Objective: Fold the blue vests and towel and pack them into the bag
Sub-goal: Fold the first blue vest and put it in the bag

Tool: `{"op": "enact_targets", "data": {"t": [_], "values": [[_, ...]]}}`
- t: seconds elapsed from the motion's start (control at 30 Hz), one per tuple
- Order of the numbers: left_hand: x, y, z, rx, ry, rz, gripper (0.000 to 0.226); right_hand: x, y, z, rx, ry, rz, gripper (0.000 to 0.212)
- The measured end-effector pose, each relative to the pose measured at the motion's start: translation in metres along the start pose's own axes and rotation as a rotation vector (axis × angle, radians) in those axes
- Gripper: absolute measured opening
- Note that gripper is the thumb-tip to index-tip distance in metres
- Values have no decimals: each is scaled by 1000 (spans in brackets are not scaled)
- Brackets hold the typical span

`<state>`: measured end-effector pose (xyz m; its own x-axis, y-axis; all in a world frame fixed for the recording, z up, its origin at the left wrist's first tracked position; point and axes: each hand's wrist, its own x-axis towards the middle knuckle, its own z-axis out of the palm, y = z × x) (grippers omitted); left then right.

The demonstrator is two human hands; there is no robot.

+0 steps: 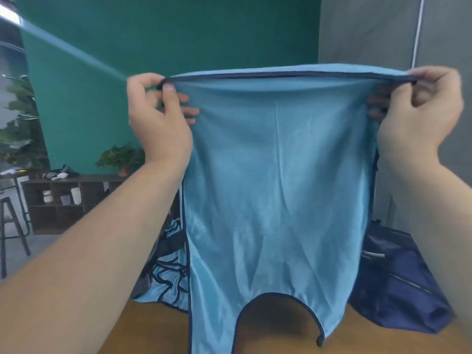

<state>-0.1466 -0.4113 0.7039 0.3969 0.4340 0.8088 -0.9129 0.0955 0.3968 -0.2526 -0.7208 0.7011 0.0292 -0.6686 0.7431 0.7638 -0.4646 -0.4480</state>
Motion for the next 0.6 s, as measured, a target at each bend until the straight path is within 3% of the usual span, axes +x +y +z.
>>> {"op": "enact_targets", "data": {"t": [0.13, 0.2, 0.27, 0.33, 0.4, 0.5, 0.6], "values": [[14, -67, 16, 136, -39, -96, 18, 4, 57, 19, -87, 1, 54, 21], [10, -123, 17, 281, -170, -384, 22, -2, 113, 21, -287, -89, 221, 17], [1, -160, 15, 409, -321, -825, 22, -5, 166, 18, -449, -194, 546, 13], [-7, -170, 14, 416, -459, -1097, 14, -5, 198, 16, -336, -206, 839, 14], [1, -174, 25, 317, -475, -1049, 15, 3, 205, 26, -276, -154, 771, 16], [19, -188, 48, 193, -357, -736, 14, 29, 200, 50, -245, -85, 483, 19], [30, -196, 60, 124, -277, -540, 13, 48, 194, 63, -268, -45, 327, 16]]}}
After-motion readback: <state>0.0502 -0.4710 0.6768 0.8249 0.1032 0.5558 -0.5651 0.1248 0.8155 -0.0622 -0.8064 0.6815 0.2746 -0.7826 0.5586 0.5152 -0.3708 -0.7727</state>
